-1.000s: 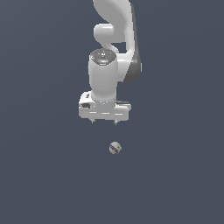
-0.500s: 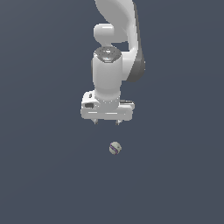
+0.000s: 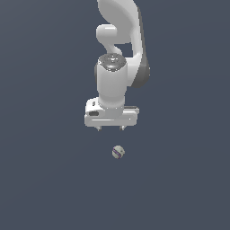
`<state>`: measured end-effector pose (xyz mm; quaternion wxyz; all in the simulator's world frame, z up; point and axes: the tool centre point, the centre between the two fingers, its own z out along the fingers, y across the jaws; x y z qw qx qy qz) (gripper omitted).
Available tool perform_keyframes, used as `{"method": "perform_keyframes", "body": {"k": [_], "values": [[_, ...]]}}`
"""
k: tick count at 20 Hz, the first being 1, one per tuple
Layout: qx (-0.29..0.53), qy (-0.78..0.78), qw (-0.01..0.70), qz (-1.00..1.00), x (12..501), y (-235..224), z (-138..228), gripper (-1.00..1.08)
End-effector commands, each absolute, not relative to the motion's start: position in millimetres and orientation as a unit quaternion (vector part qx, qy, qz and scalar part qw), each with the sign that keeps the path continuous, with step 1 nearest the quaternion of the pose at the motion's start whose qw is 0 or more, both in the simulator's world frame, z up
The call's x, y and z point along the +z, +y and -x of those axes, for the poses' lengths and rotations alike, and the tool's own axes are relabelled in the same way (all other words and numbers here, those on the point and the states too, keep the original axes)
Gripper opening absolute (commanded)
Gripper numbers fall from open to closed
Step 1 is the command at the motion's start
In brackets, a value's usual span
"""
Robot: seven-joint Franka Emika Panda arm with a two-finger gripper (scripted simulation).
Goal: Pick up the object and move it to a goal position.
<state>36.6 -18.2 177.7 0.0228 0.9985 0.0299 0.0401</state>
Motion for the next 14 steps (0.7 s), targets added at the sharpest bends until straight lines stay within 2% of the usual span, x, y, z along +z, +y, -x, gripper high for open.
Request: {"method": "perform_keyframes", "body": {"k": [1,14], "values": [[0.037,0.05,0.023,-0.998,172,-16,-40,1.0],[0.012,0.218,0.015,-0.976,124,3,-67,1.0]]}}
